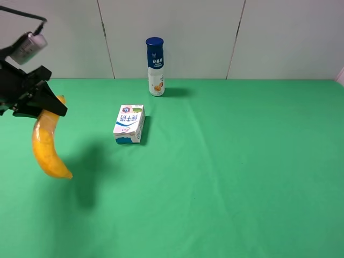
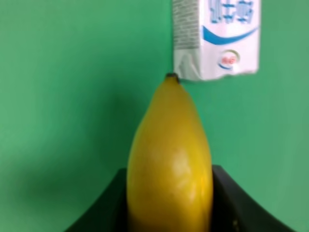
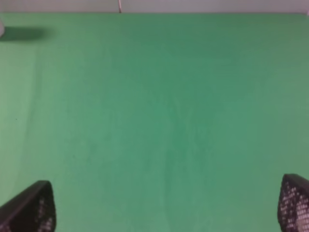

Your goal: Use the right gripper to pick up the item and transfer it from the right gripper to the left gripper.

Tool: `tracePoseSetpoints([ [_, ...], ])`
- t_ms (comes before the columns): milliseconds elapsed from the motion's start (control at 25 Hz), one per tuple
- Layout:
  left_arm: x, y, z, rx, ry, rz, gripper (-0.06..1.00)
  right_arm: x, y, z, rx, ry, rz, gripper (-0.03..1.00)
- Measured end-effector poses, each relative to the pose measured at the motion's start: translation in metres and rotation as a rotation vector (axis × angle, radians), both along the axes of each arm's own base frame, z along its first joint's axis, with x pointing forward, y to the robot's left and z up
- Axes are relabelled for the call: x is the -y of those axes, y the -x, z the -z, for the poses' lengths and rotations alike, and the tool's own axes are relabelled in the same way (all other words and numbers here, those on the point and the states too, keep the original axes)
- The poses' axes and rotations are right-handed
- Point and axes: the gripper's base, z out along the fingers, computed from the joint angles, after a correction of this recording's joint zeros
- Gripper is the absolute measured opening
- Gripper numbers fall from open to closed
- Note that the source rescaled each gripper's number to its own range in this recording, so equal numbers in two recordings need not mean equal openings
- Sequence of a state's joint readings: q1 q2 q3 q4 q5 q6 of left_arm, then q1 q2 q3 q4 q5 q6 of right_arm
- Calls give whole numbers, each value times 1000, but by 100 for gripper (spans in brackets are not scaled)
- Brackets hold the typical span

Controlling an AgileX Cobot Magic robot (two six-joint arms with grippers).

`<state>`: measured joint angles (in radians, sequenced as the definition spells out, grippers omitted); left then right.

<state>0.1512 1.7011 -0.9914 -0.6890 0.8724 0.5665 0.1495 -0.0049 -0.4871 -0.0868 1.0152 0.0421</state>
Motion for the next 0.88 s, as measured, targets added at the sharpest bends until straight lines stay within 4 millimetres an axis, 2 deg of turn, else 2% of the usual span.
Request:
tracePoseSetpoints([
  [400, -8, -56, 26, -24, 14, 28, 0, 0, 0, 0, 3, 0, 0, 100],
  [680, -10, -72, 51, -59, 17, 23, 0, 0, 0, 0, 3, 0, 0, 100],
  [880, -11, -73, 55, -60, 15, 28, 0, 0, 0, 0, 3, 0, 0, 100],
])
